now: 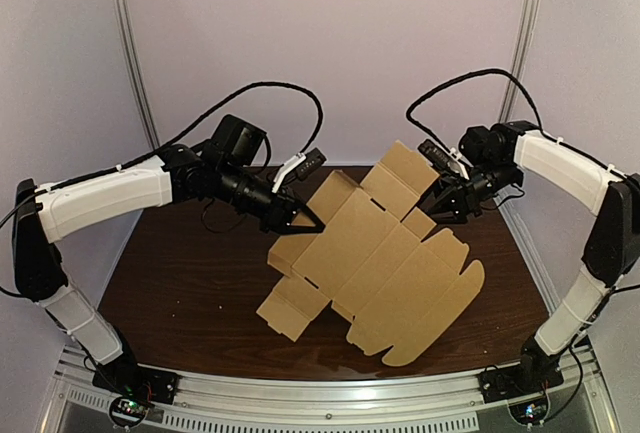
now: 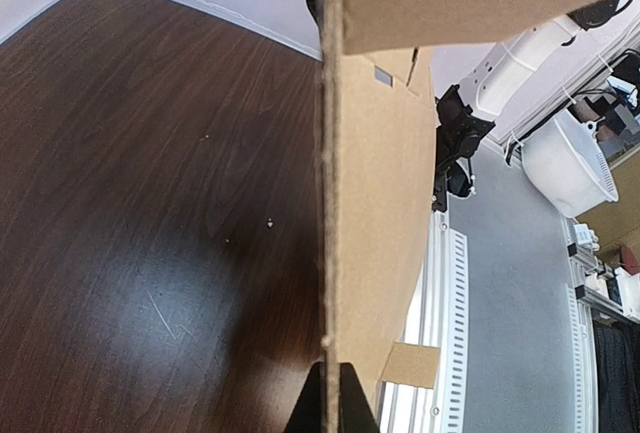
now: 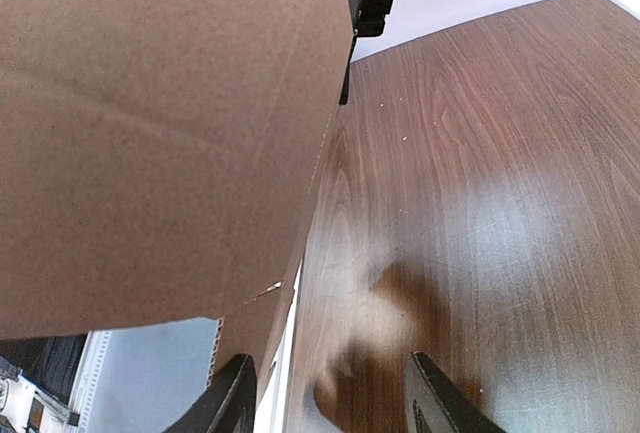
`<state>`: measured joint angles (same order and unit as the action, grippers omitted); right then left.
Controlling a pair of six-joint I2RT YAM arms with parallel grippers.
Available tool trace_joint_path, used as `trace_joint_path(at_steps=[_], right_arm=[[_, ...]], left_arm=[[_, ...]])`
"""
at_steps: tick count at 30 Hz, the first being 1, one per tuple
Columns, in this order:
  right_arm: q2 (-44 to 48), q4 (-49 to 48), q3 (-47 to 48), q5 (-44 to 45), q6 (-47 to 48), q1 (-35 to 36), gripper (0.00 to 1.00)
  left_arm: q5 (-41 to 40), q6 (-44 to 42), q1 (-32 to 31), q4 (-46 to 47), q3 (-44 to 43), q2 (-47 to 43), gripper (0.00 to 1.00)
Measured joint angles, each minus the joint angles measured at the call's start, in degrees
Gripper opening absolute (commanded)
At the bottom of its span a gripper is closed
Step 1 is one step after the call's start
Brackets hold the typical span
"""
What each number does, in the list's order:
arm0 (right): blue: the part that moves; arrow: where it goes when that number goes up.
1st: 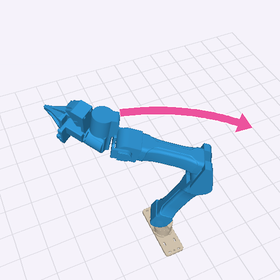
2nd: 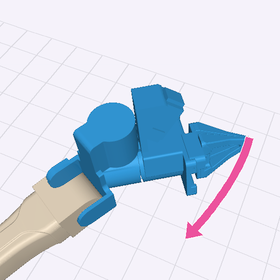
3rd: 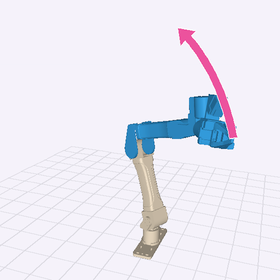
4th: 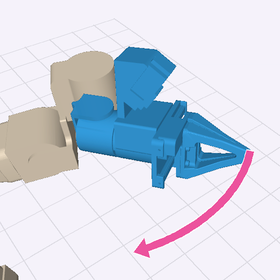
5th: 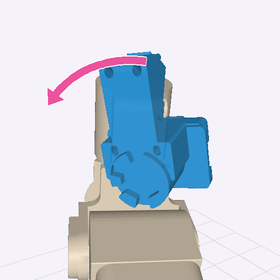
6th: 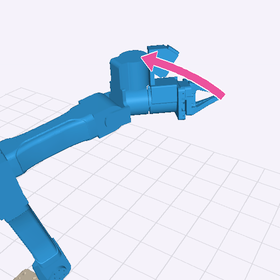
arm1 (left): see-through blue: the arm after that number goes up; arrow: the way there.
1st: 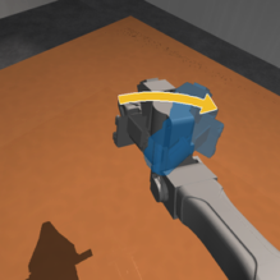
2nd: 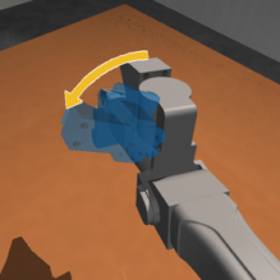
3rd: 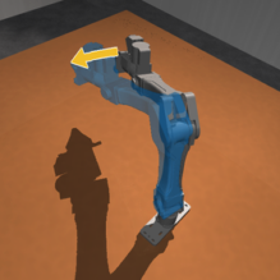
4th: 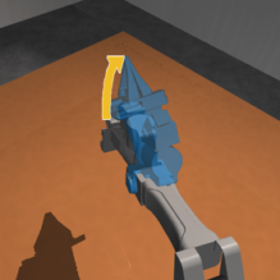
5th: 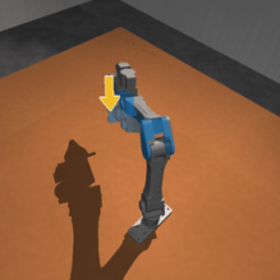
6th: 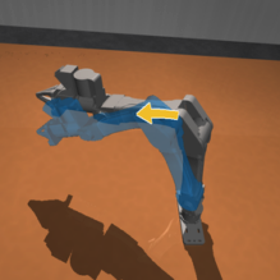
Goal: Fold the paper box
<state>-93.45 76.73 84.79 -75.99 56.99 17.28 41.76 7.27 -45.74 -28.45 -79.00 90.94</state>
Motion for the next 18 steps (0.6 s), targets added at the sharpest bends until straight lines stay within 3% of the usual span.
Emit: trace_joint_path(at_steps=[5, 12, 18], right_arm=[[2.4, -0.2, 0.4, 1.2, -3.7, -0.6, 0.57], [20.7, -7.8, -6.3, 10.1, -21.5, -0.3, 0.61], [20.0, -12.7, -6.9, 19.8, -25.5, 2.3, 0.61]], left_arm=[[-0.5, 0.7, 0.1, 1.0, 0.6, -0.2, 0.0], [-0.4, 6.3, 0.9, 8.4, 6.1, -1.2, 0.0], [0.1, 12.3, 1.4, 15.3, 11.1, -1.2, 0.0]])
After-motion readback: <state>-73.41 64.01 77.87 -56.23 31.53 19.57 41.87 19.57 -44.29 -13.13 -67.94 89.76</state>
